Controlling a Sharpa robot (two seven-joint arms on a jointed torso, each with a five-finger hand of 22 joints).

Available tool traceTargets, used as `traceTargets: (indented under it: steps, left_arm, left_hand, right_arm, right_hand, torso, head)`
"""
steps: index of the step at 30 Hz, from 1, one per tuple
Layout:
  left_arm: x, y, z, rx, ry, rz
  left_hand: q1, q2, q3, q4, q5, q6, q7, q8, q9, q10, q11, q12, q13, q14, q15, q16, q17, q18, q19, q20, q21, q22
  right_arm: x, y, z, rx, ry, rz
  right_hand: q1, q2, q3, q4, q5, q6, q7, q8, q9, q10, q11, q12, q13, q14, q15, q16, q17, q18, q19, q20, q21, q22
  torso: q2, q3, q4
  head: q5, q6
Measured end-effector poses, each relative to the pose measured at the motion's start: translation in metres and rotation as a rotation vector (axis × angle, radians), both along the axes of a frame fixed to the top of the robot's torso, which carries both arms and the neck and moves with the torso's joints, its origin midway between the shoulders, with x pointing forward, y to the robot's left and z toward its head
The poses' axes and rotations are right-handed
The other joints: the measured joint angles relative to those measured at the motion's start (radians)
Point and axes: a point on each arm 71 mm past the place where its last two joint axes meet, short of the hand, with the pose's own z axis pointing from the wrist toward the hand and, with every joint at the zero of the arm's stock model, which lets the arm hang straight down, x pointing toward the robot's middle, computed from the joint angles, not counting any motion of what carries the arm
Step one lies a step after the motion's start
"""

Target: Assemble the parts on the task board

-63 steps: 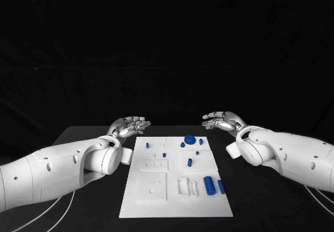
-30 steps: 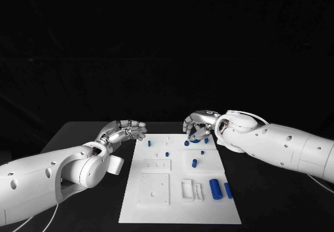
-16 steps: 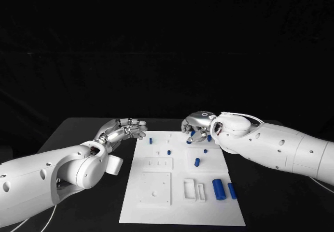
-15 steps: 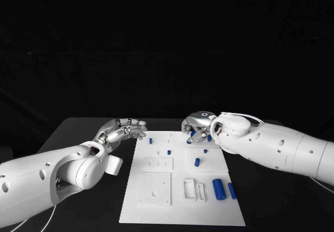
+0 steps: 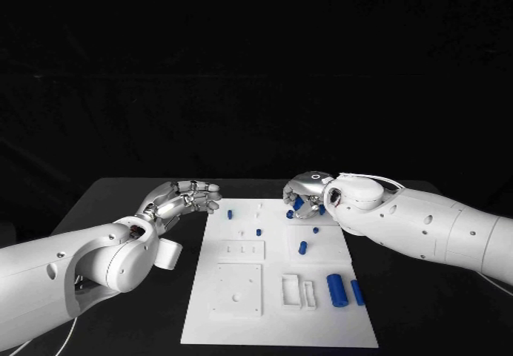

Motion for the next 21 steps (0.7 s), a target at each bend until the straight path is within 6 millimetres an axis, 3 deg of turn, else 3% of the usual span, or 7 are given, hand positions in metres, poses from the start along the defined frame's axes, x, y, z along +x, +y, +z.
traceTargets:
  steps: [14,21]
  left_arm:
    - [-0.0002,0.0002,0.0024,0.001,-0.005,-0.002]
    - [-0.0008,0.0009,0.0029,0.001,-0.006,-0.003]
  left_hand:
    - [0.0,0.0,0.0,0.0,0.0,0.0,0.0,0.0,-0.001,0.0,0.0,-0.004,-0.001,0.0,0.0,0.004,-0.001,-0.002,0.0,0.0,0.0,0.0]
    - [0.0,0.0,0.002,-0.002,0.0,0.0,0.0,0.0,-0.001,0.0,0.0,-0.004,-0.002,0.0,0.0,0.004,-0.002,-0.003,0.0,0.0,0.0,0.0]
  right_arm:
    - [0.0023,0.0009,-0.0053,-0.02,0.013,-0.001]
    - [0.0018,0.0016,-0.0056,-0.024,0.018,0.001]
  right_hand:
    - [-0.007,0.007,0.015,0.0,-0.004,0.006,0.006,0.0,0.0,0.009,0.0,0.0,-0.001,0.0,0.0,0.009,-0.008,0.0,-0.002,0.002,0.005,0.0]
    - [-0.017,0.017,0.024,0.002,-0.015,0.018,-0.001,0.0,0.0,0.021,-0.006,0.0,-0.001,-0.003,-0.004,0.013,-0.014,-0.001,-0.002,0.002,0.012,0.0]
  torso:
    - [0.019,0.0007,-0.0003]
    - [0.025,0.0005,-0.0022]
  head:
    - [0.002,0.011]
    - [0.003,0.014]
